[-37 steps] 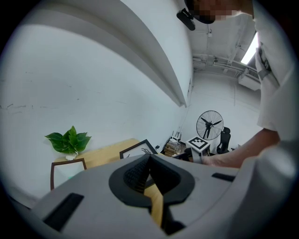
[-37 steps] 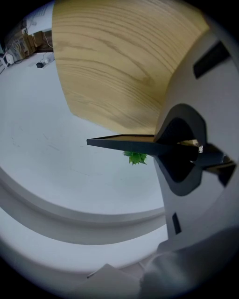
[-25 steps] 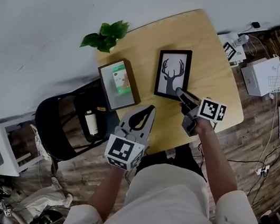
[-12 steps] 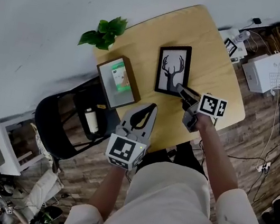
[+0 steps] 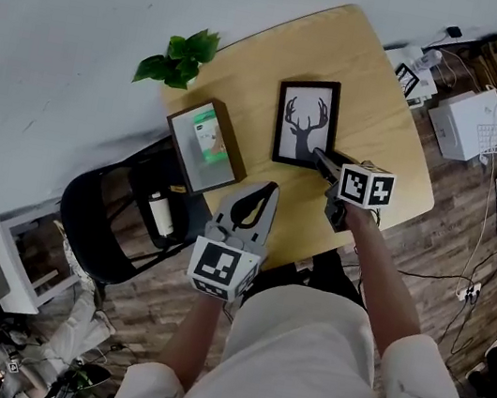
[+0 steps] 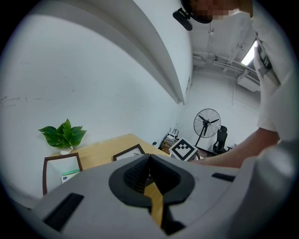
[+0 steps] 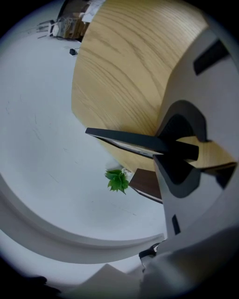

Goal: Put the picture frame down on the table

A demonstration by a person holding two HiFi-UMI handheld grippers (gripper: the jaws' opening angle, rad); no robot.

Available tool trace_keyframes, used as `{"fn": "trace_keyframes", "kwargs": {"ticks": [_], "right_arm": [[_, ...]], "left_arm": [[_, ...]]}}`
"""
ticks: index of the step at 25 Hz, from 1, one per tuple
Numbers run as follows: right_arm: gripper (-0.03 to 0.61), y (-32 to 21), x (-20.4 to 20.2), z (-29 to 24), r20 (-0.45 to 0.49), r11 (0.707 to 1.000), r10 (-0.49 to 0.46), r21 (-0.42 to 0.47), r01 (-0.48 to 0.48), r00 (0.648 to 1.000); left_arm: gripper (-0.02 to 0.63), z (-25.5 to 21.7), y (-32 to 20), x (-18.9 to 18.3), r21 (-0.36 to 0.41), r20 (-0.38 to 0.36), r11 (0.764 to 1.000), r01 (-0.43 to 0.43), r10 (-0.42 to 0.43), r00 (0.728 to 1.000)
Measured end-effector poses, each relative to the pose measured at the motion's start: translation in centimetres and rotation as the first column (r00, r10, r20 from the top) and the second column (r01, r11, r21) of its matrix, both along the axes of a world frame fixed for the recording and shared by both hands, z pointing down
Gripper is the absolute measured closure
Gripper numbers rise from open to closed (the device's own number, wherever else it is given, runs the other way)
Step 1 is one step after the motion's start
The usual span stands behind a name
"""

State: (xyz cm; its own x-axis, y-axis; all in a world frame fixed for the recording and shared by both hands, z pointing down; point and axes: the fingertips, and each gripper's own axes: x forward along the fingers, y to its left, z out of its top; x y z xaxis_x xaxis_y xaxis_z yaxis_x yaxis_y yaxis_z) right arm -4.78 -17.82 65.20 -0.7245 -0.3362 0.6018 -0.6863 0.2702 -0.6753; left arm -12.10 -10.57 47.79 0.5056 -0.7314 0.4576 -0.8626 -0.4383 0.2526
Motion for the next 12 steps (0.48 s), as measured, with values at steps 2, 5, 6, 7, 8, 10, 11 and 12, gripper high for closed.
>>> {"fn": "trace_keyframes", "kwargs": {"ticks": [2,5,6,7,8,10,11,12], "right_arm": [[0.495,-0.1,0.1,0.3,-0.03,1.0,-0.012,0.009,0.012,0.999],[0.485,-0.2,0.3,0.7,-0.066,0.999,-0.025,0.02,0.026,0.998],[0.478,-0.2,0.4,0.8,-0.08,0.999,-0.029,0.025,0.032,0.996],[0.471,-0.2,0.4,0.9,-0.094,0.999,-0.034,0.031,0.037,0.995],[0.468,-0.3,0.5,1.0,-0.107,0.998,-0.038,0.037,0.042,0.994],[0.461,-0.4,0.5,1.3,-0.131,0.998,-0.044,0.046,0.05,0.99],[0.456,-0.5,0.6,1.4,-0.144,0.997,-0.046,0.051,0.054,0.989],[0.45,-0.6,0.6,1.5,-0.156,0.997,-0.048,0.056,0.058,0.987]], "left_arm": [[0.607,0.1,-0.1,0.0,0.0,0.001,1.0,-0.003,0.003,1.0],[0.607,0.2,-0.2,0.1,-0.001,0.002,1.0,-0.001,0.001,1.0],[0.607,0.3,-0.2,0.1,-0.004,0.003,1.0,0.0,0.0,1.0],[0.607,0.3,-0.3,0.1,-0.006,0.003,1.0,0.001,-0.001,1.0],[0.607,0.4,-0.3,0.1,-0.009,0.005,1.0,0.003,-0.003,1.0],[0.607,0.3,-0.4,0.0,-0.009,0.009,1.0,0.004,-0.004,1.0],[0.607,0.3,-0.5,0.1,-0.007,0.01,1.0,0.003,-0.003,1.0],[0.607,0.3,-0.5,0.1,-0.006,0.012,1.0,0.001,-0.001,1.0]]}}
